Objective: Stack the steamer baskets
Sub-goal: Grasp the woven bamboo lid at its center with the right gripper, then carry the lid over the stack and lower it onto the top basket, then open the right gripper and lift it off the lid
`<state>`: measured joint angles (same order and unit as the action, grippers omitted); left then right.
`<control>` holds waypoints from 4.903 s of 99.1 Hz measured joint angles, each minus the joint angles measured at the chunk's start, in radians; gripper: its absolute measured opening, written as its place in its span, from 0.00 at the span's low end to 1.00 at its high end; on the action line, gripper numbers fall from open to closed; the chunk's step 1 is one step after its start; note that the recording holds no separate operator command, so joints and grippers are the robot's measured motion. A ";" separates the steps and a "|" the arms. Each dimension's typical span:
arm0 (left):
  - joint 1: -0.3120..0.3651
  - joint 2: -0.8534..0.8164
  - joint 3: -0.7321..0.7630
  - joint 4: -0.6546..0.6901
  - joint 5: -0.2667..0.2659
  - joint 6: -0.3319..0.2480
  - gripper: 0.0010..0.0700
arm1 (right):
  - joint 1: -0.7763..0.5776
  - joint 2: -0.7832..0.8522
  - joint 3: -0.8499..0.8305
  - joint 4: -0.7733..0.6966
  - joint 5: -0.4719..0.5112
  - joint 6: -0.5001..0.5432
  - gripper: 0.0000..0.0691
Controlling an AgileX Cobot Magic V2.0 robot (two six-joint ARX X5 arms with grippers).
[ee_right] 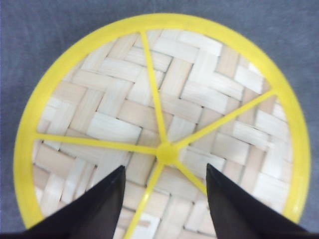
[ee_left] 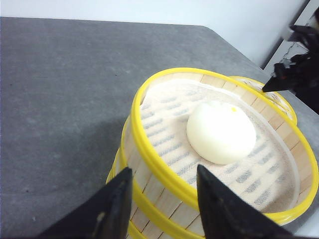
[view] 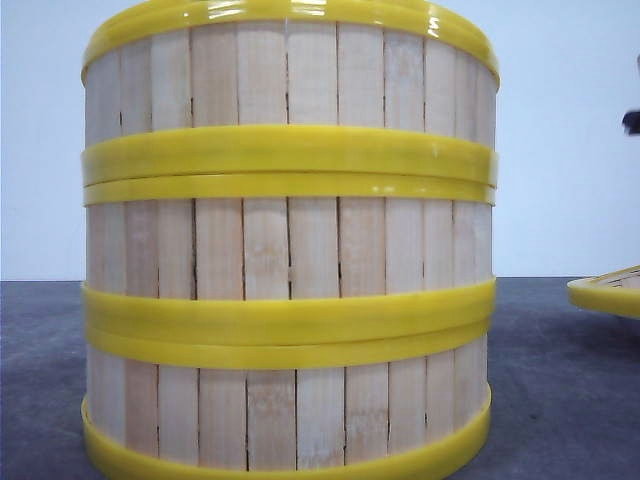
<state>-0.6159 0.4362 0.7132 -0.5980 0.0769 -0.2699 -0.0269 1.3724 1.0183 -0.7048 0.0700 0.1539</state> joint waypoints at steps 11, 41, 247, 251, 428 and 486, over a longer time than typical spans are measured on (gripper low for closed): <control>0.000 0.000 0.000 0.000 0.000 0.000 0.33 | 0.000 0.028 0.000 0.025 0.000 0.000 0.43; 0.000 0.000 0.000 -0.001 0.000 0.000 0.33 | -0.015 0.063 0.000 0.040 0.005 0.000 0.36; 0.000 0.000 0.000 -0.004 0.000 0.008 0.33 | 0.892 0.024 0.706 -0.408 -0.126 -0.053 0.08; 0.000 0.000 0.000 -0.004 0.000 0.008 0.33 | 0.912 0.038 0.706 -0.412 -0.126 -0.053 0.08; 0.000 0.000 0.000 -0.019 0.000 0.015 0.33 | 0.975 0.192 0.707 -0.457 -0.066 -0.083 0.08; 0.000 0.000 0.000 -0.020 0.000 0.014 0.33 | 0.969 0.205 0.707 -0.459 -0.050 -0.087 0.11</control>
<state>-0.6159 0.4362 0.7132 -0.6182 0.0772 -0.2554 0.9424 1.5776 1.7256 -1.1637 0.0196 0.0669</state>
